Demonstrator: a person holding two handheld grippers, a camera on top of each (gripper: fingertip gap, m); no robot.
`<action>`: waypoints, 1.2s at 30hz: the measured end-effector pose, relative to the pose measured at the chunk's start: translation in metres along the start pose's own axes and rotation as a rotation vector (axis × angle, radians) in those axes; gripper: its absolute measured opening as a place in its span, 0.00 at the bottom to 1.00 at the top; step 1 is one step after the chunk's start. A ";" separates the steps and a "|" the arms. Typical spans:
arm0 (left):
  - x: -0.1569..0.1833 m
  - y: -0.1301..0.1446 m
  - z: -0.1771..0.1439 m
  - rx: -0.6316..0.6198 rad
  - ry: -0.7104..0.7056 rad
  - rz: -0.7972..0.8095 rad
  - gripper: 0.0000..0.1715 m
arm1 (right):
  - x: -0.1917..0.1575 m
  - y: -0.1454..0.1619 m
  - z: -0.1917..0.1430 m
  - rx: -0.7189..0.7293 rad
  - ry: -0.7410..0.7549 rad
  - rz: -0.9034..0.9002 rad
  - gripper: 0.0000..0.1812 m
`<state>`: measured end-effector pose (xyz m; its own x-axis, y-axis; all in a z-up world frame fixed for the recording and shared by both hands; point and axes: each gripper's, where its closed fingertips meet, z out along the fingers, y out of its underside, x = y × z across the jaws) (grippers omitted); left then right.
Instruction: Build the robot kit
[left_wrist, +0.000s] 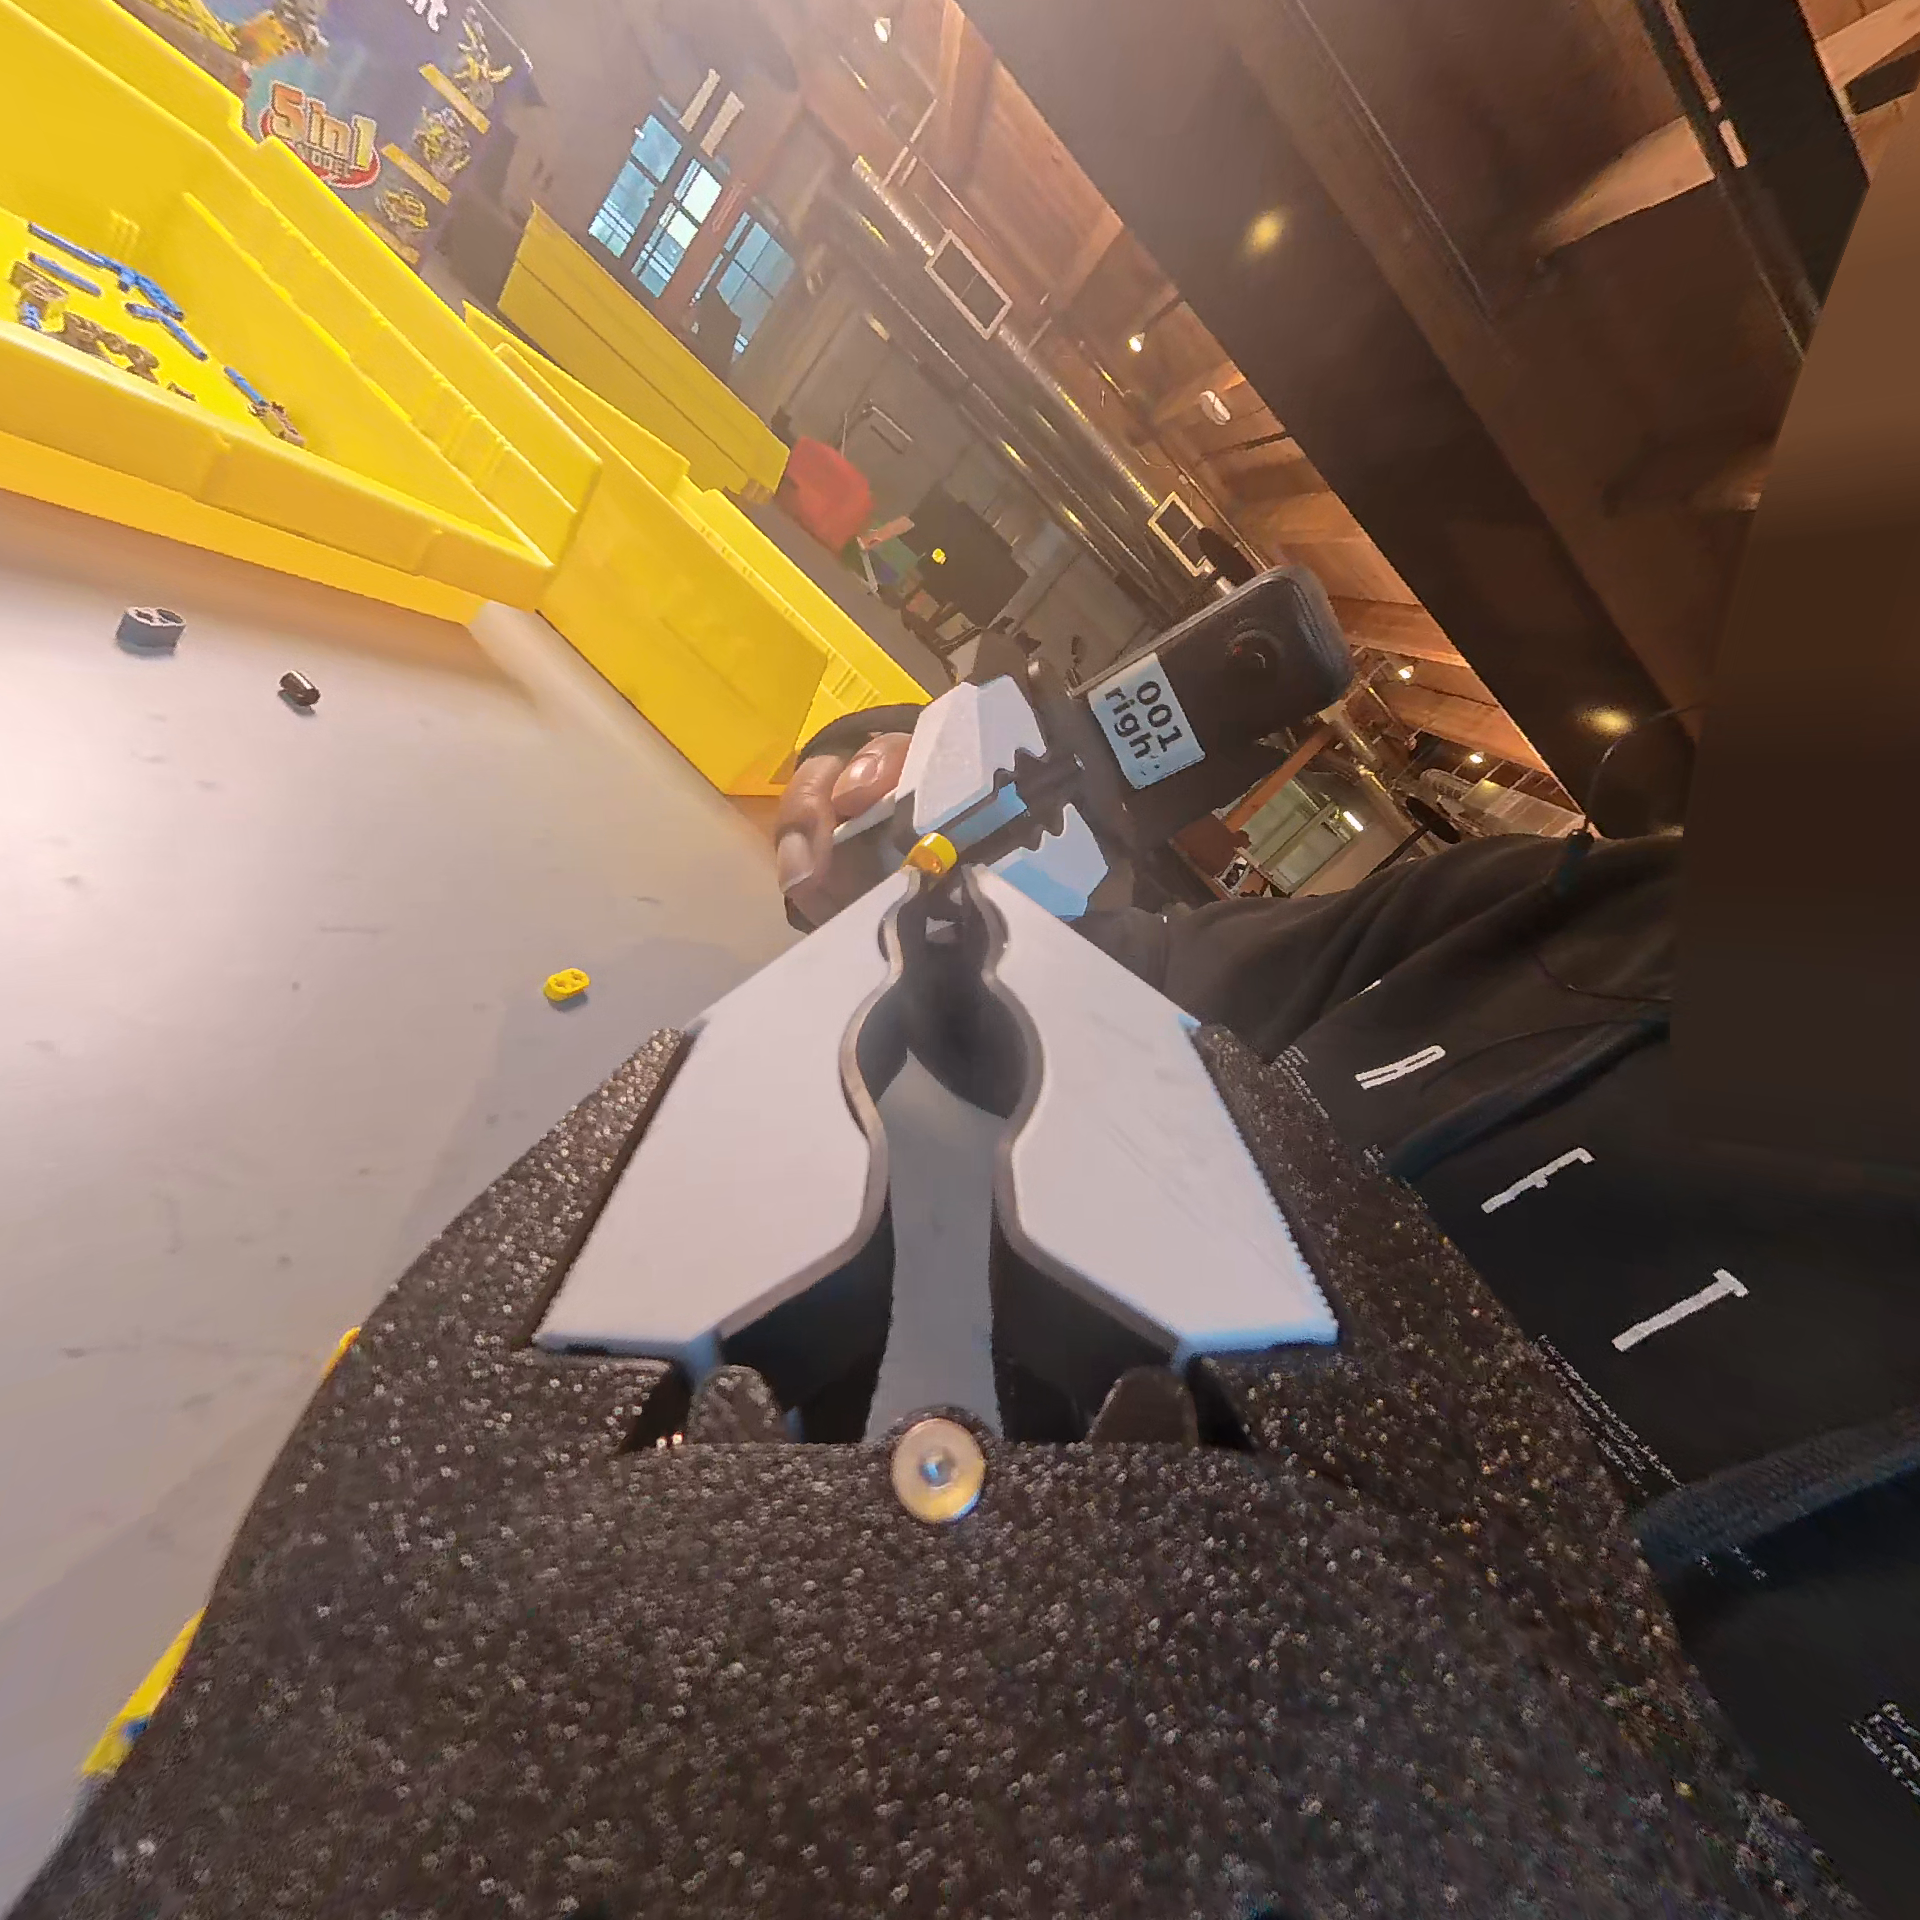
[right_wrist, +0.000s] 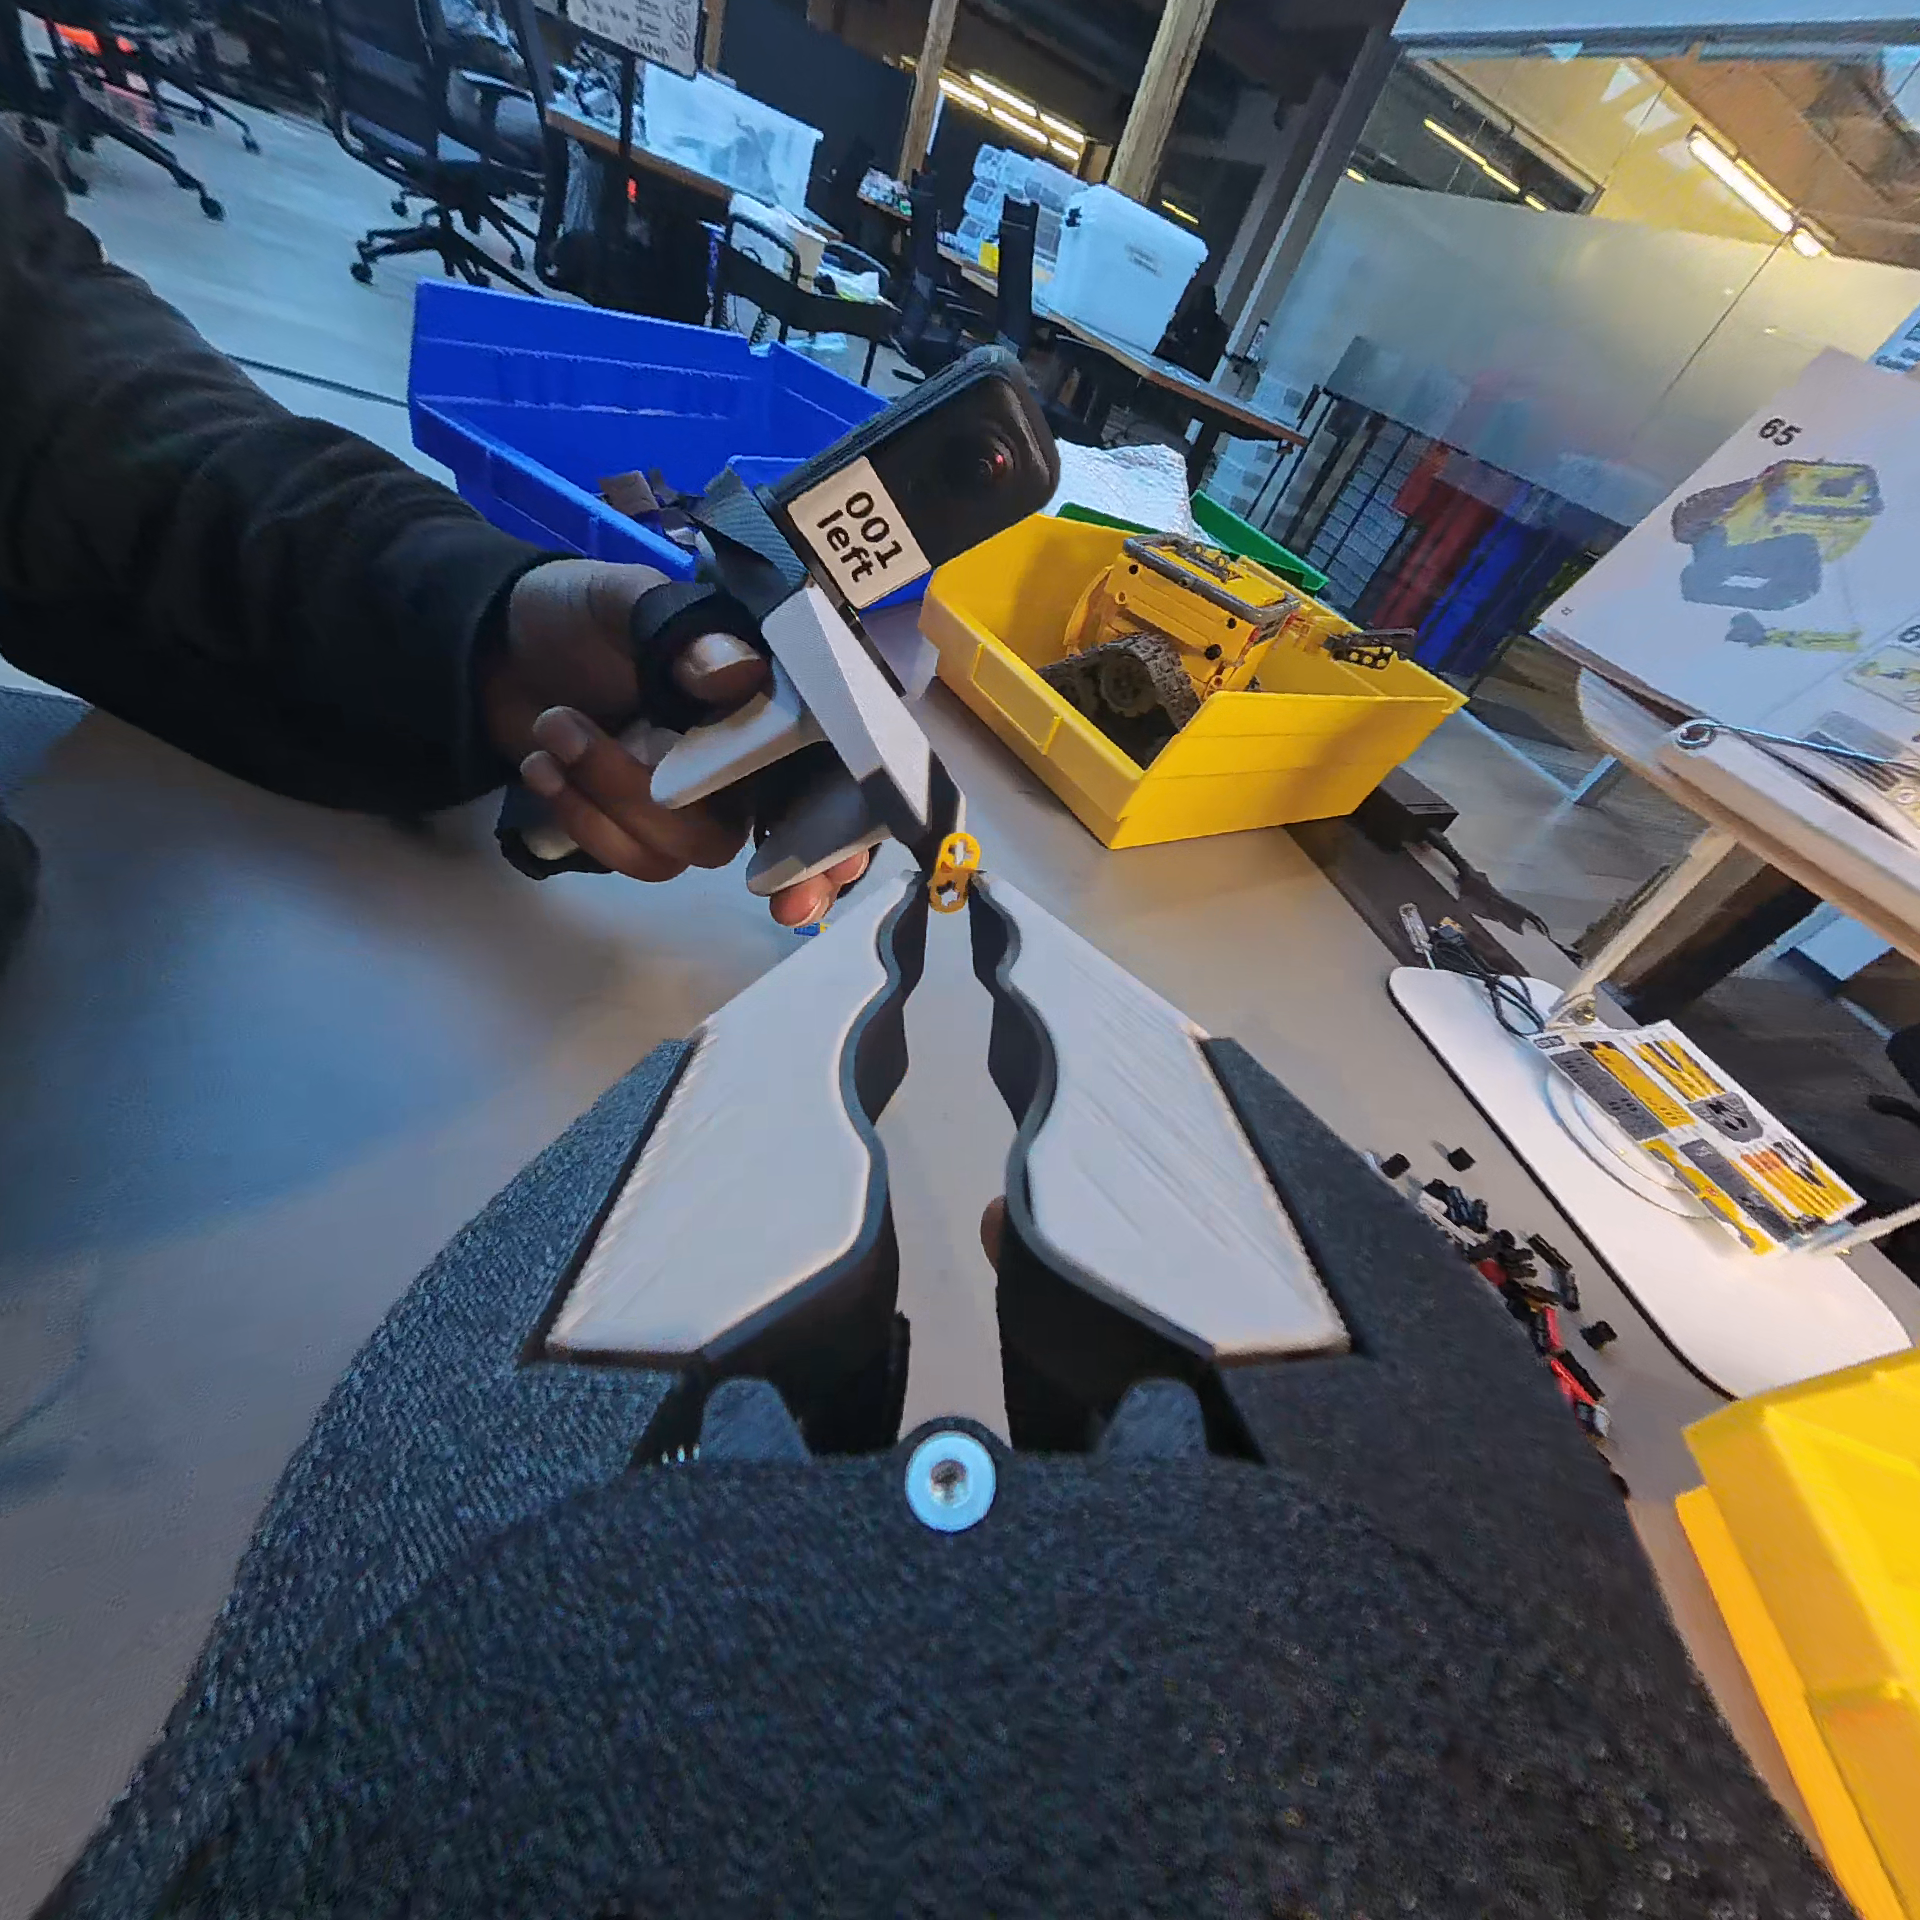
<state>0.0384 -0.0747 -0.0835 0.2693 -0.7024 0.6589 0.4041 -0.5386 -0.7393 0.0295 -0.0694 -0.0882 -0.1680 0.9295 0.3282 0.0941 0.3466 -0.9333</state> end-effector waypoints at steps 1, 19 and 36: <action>-0.001 0.000 0.000 -0.002 -0.005 0.004 0.02 | 0.000 0.000 0.000 -0.003 0.005 -0.010 0.04; -0.018 0.009 -0.003 -0.073 -0.108 -0.009 0.02 | -0.002 0.015 0.007 -0.116 0.060 -0.161 0.04; -0.040 0.068 -0.004 -0.397 -0.182 -0.139 0.02 | -0.041 0.067 0.004 -0.367 -0.167 -0.610 0.09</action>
<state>0.0521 -0.0855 -0.1606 0.3999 -0.5370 0.7427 0.0904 -0.7833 -0.6151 0.0391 -0.0847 -0.1645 -0.4400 0.5363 0.7202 0.2541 0.8436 -0.4730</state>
